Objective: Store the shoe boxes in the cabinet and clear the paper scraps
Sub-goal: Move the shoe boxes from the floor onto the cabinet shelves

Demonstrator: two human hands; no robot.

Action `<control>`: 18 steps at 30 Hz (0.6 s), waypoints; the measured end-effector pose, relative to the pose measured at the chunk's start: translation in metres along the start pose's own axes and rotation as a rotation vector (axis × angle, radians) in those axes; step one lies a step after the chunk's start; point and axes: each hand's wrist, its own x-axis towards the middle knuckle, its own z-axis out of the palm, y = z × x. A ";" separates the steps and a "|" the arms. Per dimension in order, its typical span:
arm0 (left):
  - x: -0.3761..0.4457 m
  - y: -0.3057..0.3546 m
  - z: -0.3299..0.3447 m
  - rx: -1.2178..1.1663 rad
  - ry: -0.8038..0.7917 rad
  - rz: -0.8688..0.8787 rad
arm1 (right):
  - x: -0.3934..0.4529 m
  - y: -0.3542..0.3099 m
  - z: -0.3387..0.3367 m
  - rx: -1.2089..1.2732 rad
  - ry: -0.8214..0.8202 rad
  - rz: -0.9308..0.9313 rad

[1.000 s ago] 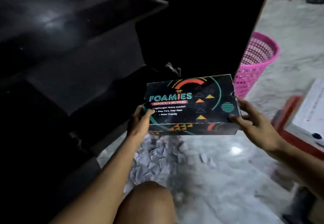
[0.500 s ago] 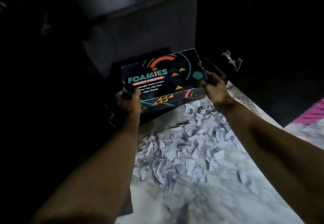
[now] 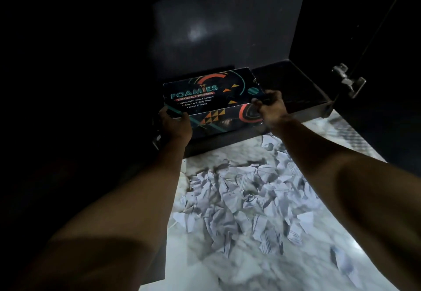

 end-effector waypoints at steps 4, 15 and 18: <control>-0.003 -0.006 -0.003 0.255 -0.023 0.044 | -0.002 0.004 0.007 -0.038 -0.029 0.058; -0.054 0.044 0.011 0.403 -0.093 0.400 | -0.035 -0.026 -0.046 -0.228 0.072 -0.018; -0.082 0.062 0.026 0.337 -0.271 0.486 | -0.068 -0.034 -0.087 -0.236 0.046 -0.054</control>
